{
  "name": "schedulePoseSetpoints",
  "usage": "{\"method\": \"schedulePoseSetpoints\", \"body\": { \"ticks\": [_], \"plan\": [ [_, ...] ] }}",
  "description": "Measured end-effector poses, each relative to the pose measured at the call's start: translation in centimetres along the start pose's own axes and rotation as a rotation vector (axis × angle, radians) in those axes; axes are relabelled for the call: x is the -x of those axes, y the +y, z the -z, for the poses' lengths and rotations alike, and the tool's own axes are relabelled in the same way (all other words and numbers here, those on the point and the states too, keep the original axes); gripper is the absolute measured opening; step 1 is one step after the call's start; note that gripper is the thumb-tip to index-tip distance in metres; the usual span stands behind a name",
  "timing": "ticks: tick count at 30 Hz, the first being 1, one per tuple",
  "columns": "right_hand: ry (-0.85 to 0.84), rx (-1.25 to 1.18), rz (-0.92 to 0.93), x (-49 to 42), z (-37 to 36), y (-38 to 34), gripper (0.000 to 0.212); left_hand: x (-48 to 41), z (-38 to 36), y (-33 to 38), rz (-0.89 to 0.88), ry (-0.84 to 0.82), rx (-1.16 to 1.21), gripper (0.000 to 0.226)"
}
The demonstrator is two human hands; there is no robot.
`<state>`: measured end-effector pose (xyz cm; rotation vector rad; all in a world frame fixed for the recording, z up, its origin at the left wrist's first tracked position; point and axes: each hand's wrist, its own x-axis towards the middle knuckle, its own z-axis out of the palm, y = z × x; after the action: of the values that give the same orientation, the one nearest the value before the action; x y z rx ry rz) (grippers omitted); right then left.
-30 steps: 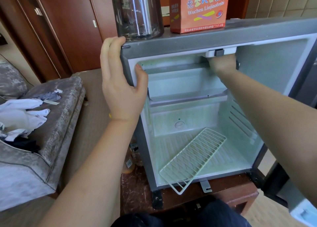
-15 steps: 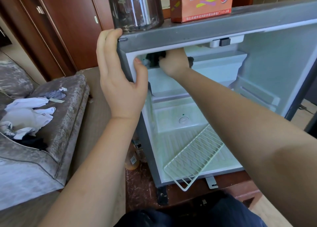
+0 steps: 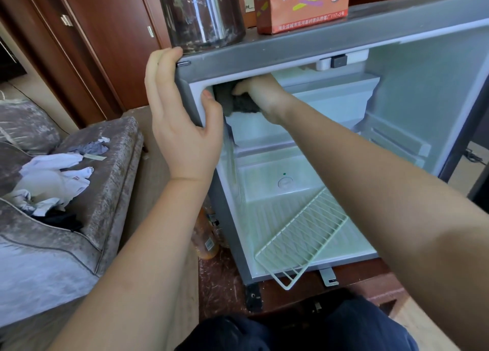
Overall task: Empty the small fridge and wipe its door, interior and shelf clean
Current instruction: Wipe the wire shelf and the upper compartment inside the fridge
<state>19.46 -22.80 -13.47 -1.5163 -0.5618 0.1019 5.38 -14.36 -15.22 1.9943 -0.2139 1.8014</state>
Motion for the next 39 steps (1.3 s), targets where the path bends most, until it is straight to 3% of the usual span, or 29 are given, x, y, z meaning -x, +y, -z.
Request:
{"method": "schedulePoseSetpoints", "body": {
  "ticks": [2,4,6,9,14,16,20,23,26,28,30,33,39],
  "plan": [
    [0.09,0.063,0.059,0.7,1.9,0.8,0.036,0.1,0.0,0.0,-0.004,0.005,-0.001,0.043],
    [0.283,0.163,0.061,0.4,3.6,1.6,0.028,0.1,0.0,0.0,-0.01,0.011,-0.003,0.043],
    [0.4,0.483,0.055,-0.3,4.8,2.0,0.028,0.1,-0.1,-0.1,-0.017,0.015,-0.007,0.043],
    [0.357,0.916,0.121,-0.6,4.1,2.4,0.041,0.1,-0.2,-0.2,-0.015,0.012,-0.007,0.042],
    [0.221,1.118,0.127,-1.9,0.4,2.8,0.045,0.2,-0.3,-0.1,-0.017,0.009,-0.005,0.043],
    [0.17,1.119,0.16,-2.2,-1.0,2.3,0.037,0.2,-0.3,-0.1,-0.01,0.013,-0.005,0.044],
    [0.127,0.832,0.165,-2.1,-3.3,1.8,0.019,0.2,-0.2,0.0,-0.004,0.012,-0.012,0.044],
    [0.118,0.519,0.121,-0.9,-2.7,1.6,0.032,0.1,-0.1,0.0,-0.011,0.01,-0.008,0.044],
    [0.117,0.295,0.192,0.7,-2.3,2.0,0.033,0.1,-0.1,0.0,-0.016,0.013,-0.011,0.043],
    [0.11,0.448,0.304,1.6,-2.4,2.6,0.033,0.2,-0.1,0.0,-0.017,0.028,-0.018,0.043],
    [0.106,0.731,0.388,1.3,-2.8,3.2,0.048,0.2,-0.1,0.0,-0.027,0.037,-0.026,0.043],
    [0.042,1.082,0.306,-0.8,-3.2,4.3,0.058,0.2,-0.2,0.0,-0.044,0.033,-0.024,0.043],
    [0.074,1.259,0.353,-1.6,0.0,5.6,0.053,0.2,-0.3,-0.2,-0.031,0.028,-0.013,0.043]
  ]
}}
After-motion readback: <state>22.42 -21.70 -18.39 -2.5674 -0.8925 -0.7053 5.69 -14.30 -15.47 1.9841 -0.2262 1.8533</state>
